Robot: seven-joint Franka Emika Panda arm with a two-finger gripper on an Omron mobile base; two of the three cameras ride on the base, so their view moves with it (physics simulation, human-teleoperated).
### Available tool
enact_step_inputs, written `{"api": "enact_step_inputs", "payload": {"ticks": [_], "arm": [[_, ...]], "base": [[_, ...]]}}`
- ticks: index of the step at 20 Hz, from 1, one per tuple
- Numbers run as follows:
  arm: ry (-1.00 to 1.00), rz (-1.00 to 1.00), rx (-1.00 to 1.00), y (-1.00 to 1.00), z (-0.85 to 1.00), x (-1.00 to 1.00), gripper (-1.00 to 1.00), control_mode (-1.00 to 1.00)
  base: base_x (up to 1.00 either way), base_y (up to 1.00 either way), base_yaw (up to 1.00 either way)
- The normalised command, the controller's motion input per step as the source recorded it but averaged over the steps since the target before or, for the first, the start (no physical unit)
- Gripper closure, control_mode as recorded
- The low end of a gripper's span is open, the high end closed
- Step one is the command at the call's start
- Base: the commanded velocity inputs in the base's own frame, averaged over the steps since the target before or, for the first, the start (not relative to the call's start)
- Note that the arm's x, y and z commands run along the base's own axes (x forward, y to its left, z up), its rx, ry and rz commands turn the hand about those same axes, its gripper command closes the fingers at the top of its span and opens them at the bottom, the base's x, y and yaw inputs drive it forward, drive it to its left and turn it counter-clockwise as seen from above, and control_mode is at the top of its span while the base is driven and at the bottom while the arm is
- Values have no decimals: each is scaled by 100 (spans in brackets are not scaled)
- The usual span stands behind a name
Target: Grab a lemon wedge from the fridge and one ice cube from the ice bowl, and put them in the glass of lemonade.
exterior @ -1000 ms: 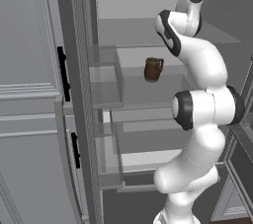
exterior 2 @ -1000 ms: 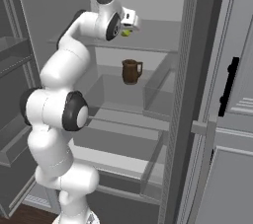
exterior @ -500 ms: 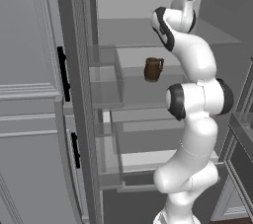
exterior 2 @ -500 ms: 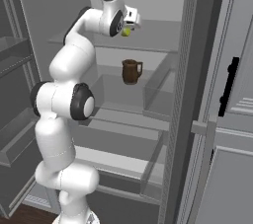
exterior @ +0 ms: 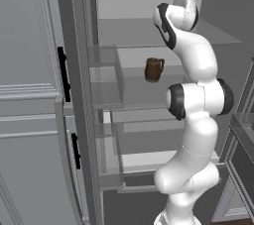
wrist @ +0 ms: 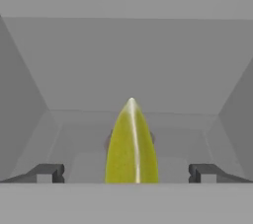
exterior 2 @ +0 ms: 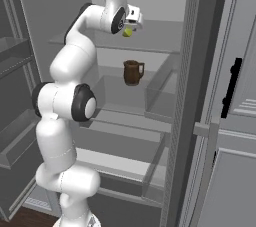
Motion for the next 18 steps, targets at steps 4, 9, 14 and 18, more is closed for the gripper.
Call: {"api": "enact_step_inputs", "payload": {"ticks": [4, 9, 14, 18], "arm": [[-1, 1, 0, 0, -8, -40, -100, -100], [-4, 3, 0, 1, -6, -20, -100, -100], [0, 3, 0, 1, -26, 14, -100, -100], [0, 0, 0, 0, 8, 39, -100, -100]], "base": [[0, 0, 0], [0, 0, 0], [0, 0, 0], [0, 0, 0]]}}
